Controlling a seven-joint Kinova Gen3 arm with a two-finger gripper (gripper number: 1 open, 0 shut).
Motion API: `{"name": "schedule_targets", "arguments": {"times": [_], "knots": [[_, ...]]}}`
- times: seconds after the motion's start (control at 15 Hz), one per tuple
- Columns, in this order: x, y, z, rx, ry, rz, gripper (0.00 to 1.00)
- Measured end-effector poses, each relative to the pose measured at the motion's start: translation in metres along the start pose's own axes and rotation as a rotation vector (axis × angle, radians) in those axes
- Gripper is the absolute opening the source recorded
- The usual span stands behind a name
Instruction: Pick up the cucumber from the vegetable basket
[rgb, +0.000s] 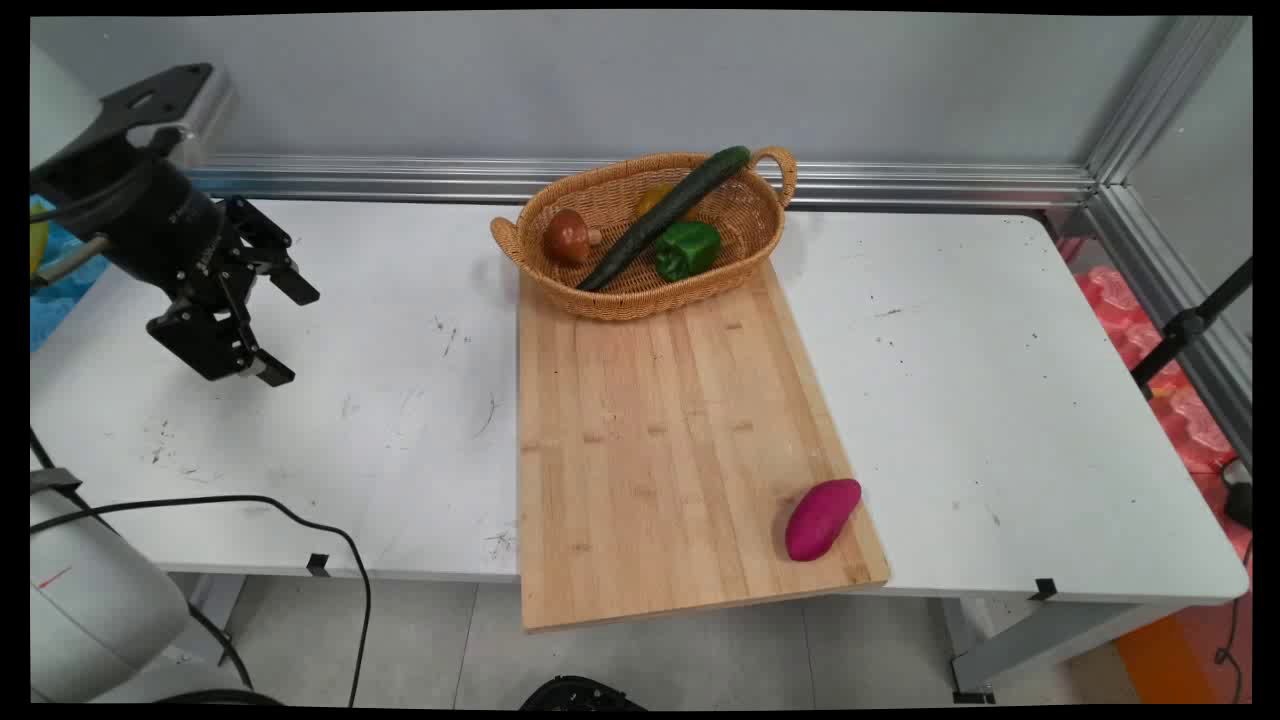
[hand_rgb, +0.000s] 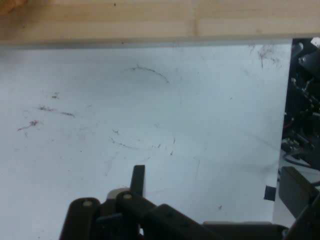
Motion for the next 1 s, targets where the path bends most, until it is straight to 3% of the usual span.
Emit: {"name": "schedule_targets", "arguments": {"times": [0.4, 1.0], "knots": [[0.017, -0.017, 0.001, 0.05, 0.06, -0.088, 1.0], [0.098, -0.09, 0.038, 0.17, 0.187, -0.287, 1.0]]}}
